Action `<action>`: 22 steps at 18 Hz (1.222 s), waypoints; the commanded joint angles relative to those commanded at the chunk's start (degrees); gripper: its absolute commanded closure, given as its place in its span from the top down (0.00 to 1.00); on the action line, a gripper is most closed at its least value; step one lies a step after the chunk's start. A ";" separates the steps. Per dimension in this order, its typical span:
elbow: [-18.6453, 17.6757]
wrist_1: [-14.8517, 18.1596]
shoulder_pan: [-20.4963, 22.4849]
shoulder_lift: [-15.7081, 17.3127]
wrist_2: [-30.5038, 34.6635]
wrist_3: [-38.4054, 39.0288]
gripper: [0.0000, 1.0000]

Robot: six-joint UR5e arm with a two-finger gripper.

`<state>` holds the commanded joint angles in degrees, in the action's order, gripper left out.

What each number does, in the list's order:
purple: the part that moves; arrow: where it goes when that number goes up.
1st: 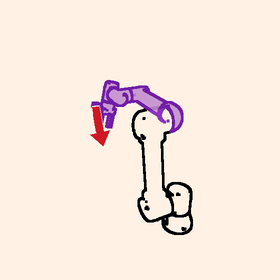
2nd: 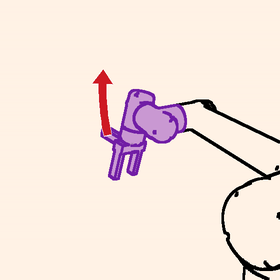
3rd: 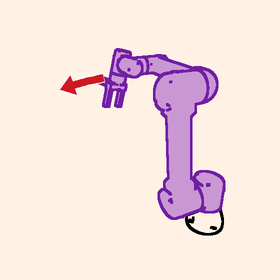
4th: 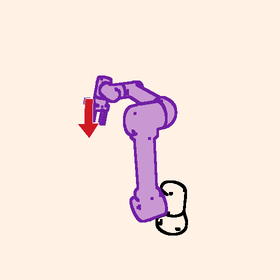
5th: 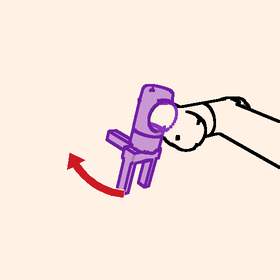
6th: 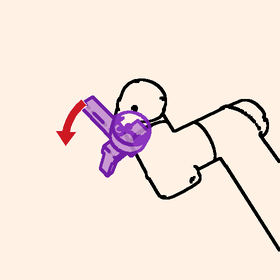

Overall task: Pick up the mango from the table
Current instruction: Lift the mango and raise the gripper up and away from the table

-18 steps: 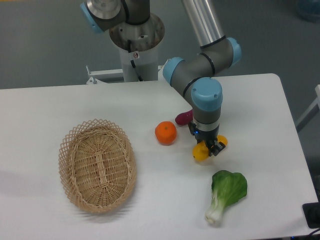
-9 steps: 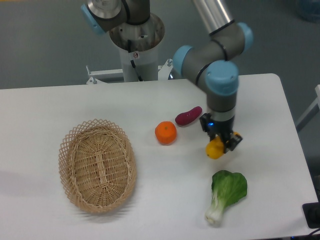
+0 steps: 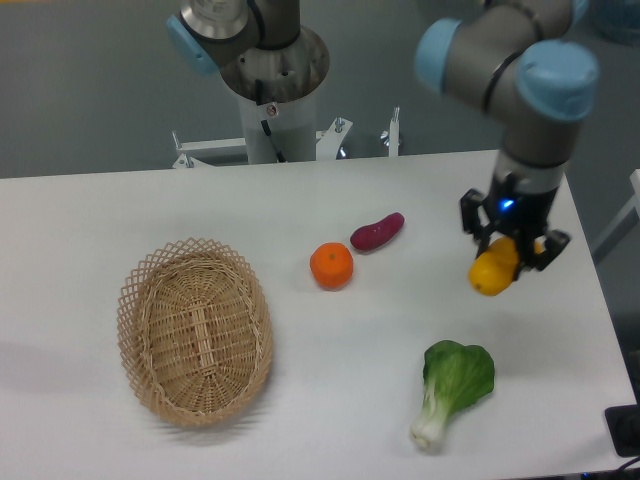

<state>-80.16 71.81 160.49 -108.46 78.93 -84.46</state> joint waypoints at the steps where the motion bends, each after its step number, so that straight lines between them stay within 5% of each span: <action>1: 0.00 0.09 0.52 0.26 -0.09 -0.70 0.51; 10: -1.67 3.25 4.74 2.72 0.26 -11.07 0.51; 22: -1.67 2.64 4.84 3.08 0.44 -11.08 0.52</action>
<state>-81.83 74.44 165.32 -105.38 79.37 -95.54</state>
